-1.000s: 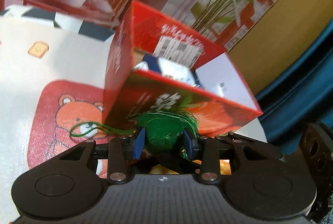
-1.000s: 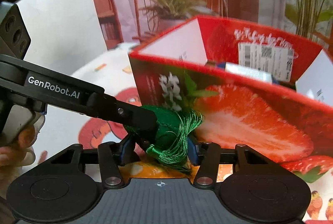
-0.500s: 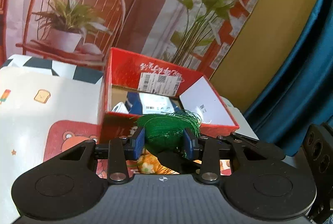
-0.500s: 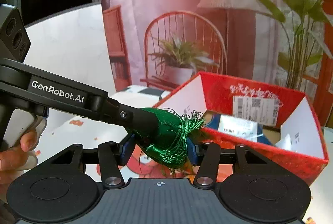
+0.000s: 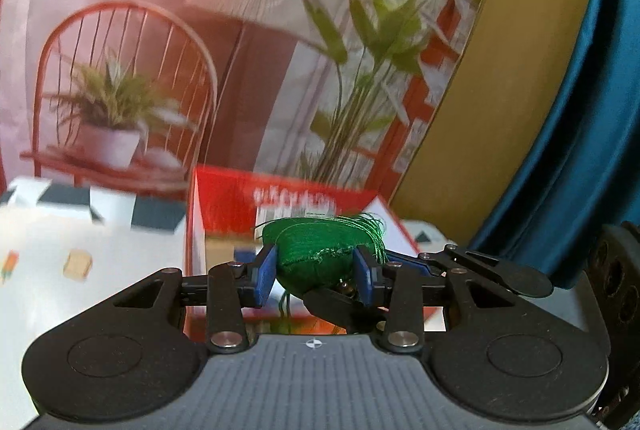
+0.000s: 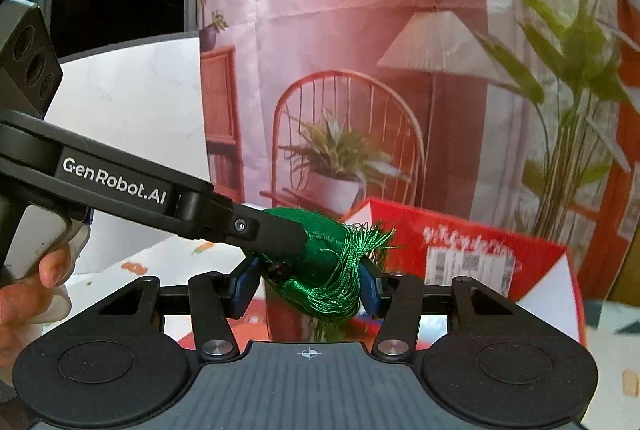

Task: Organize soft objects
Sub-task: 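Lift the green yarn ball with both grippers and carry it over the box, then open both grippers to drop the green yarn ball into the box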

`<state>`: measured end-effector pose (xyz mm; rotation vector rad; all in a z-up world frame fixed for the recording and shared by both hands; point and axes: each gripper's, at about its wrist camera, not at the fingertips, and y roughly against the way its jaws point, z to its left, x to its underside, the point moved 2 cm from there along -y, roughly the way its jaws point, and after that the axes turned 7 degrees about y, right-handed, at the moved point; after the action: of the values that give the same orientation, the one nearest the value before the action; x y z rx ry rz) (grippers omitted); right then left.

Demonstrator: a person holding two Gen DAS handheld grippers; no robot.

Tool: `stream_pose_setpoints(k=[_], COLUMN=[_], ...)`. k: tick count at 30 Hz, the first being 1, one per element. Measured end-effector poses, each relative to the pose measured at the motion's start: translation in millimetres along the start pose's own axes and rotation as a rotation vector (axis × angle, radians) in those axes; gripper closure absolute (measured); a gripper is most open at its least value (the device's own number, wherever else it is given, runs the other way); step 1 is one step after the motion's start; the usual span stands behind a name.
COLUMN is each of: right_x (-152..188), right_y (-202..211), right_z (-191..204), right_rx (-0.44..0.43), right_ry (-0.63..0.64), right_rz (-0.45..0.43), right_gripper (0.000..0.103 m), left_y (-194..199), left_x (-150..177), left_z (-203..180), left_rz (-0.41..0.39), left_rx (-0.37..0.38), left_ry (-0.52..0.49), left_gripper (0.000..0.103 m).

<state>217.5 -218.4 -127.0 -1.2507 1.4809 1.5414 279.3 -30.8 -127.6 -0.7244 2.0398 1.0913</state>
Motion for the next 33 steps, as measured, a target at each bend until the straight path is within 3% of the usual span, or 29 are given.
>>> stream_pose_setpoints(k=[9, 20, 28, 33], right_x=[-47, -11, 6, 6], right_y=[-51, -127, -147, -149], right_z=[-48, -72, -75, -77], right_rx=[0.045, 0.022, 0.029, 0.063], right_ry=[0.109, 0.037, -0.005, -0.013], right_rz=[-0.049, 0.155, 0.232, 0.249], right_gripper=[0.055, 0.055, 0.055, 0.050], left_y=[-50, -117, -131, -129], left_x=[-61, -39, -35, -37], left_z=[14, 50, 57, 57], left_rz=[-0.029, 0.133, 0.155, 0.147], left_rx=[0.030, -0.053, -0.089, -0.115], left_ry=[0.020, 0.041, 0.030, 0.009], left_gripper=[0.061, 0.061, 0.061, 0.045])
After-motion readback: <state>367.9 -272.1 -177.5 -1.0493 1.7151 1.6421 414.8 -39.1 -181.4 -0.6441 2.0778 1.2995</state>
